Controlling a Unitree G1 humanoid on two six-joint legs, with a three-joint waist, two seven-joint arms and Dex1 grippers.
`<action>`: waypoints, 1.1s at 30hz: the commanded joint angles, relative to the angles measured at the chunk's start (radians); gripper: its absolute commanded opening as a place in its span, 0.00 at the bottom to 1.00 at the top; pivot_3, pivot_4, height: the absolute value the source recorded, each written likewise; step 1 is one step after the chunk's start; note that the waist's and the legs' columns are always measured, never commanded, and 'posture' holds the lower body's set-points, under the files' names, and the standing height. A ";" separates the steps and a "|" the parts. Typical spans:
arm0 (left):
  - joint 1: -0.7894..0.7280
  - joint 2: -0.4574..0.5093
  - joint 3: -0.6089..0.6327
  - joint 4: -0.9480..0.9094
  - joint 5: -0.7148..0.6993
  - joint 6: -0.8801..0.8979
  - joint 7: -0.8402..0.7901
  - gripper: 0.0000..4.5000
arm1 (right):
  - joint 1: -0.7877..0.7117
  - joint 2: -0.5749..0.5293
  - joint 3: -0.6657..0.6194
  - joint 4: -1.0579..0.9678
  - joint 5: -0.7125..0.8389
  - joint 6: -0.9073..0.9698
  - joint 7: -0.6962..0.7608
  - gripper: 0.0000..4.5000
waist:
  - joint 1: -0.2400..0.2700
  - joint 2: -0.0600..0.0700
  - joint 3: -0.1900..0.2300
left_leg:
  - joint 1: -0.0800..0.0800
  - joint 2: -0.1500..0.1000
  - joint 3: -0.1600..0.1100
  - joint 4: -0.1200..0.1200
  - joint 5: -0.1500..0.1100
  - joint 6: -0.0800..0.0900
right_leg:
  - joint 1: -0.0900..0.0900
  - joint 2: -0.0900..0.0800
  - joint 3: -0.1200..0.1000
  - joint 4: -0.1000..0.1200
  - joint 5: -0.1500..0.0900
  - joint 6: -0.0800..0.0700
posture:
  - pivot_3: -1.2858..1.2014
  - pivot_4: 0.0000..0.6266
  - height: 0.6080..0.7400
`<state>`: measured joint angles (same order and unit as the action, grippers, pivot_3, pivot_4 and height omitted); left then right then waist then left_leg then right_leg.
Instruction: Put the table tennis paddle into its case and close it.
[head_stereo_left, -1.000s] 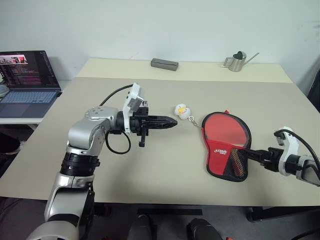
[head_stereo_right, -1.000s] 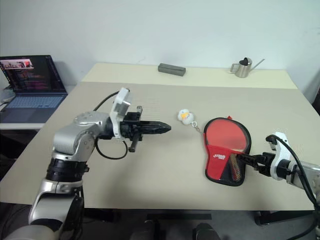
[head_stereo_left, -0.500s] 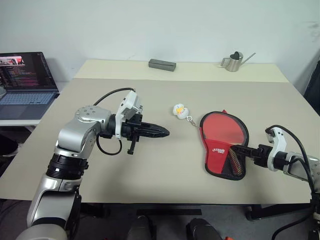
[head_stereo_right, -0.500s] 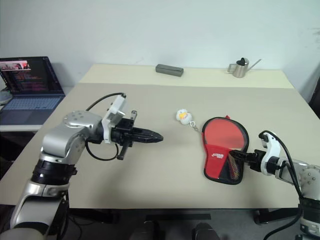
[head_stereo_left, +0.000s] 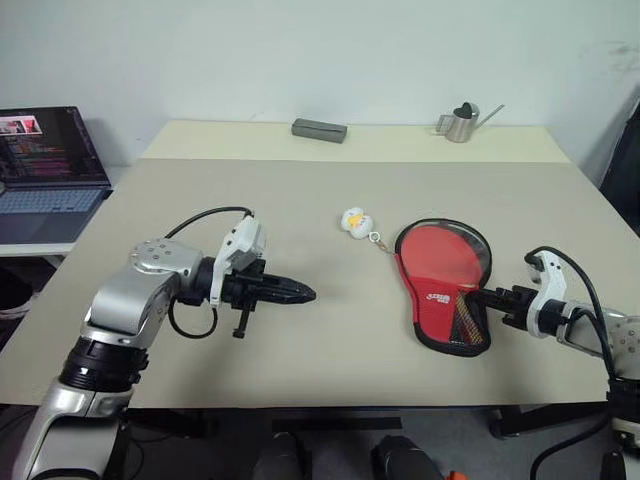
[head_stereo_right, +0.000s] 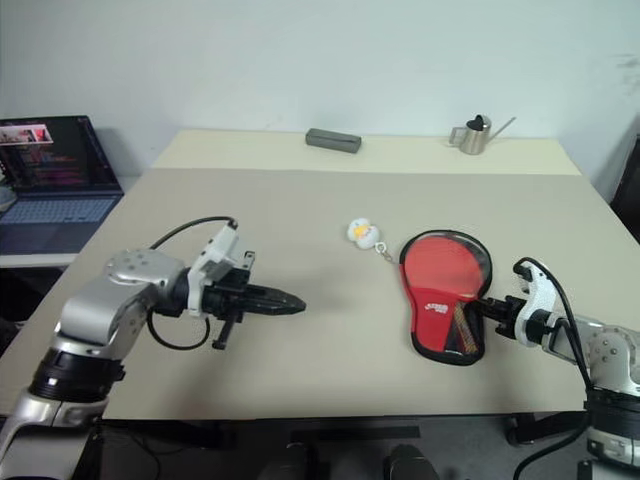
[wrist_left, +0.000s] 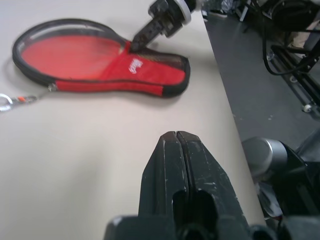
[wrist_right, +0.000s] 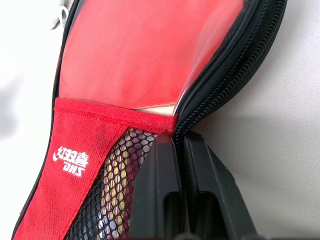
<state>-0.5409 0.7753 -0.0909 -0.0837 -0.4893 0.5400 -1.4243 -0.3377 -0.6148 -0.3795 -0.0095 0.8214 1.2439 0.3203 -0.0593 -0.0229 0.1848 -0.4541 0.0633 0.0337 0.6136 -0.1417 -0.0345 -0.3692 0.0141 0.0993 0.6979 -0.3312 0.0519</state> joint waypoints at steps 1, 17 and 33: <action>0.018 0.033 0.039 -0.077 -0.035 0.013 0.005 0.00 | -0.030 0.027 0.017 -0.054 -0.003 0.023 -0.022 0.00 | -0.003 0.000 0.000 | 0.000 0.000 0.000 0.000 0.000 0.000 | 0.000 0.000 0.000 0.000 0.000 0.000 | 0.52 0.24 1.00; 0.123 0.155 0.041 -0.199 -0.122 0.059 -0.057 0.00 | -0.020 0.112 0.049 -0.290 0.061 0.259 -0.020 0.00 | -0.023 0.000 0.000 | 0.000 0.001 -0.001 -0.008 0.000 0.000 | -0.003 0.001 -0.002 0.000 -0.001 -0.007 | 0.52 0.24 1.00; 0.110 0.132 -0.010 -0.219 -0.143 0.063 -0.067 0.00 | 0.199 0.139 -0.114 -0.487 0.175 0.371 -0.085 0.00 | -0.005 -0.001 0.000 | 0.000 0.000 -0.001 -0.008 0.000 0.000 | -0.003 0.000 -0.002 -0.001 -0.004 -0.003 | 0.52 0.24 1.00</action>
<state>-0.4153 0.9113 -0.1025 -0.2709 -0.6147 0.6059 -1.4741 -0.1609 -0.4868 -0.4815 -0.4544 0.9495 1.5897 0.2533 -0.0643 -0.0236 0.1844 -0.4539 0.0635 0.0324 0.6058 -0.1419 -0.0345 -0.3718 0.0141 0.0975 0.6967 -0.3351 0.0488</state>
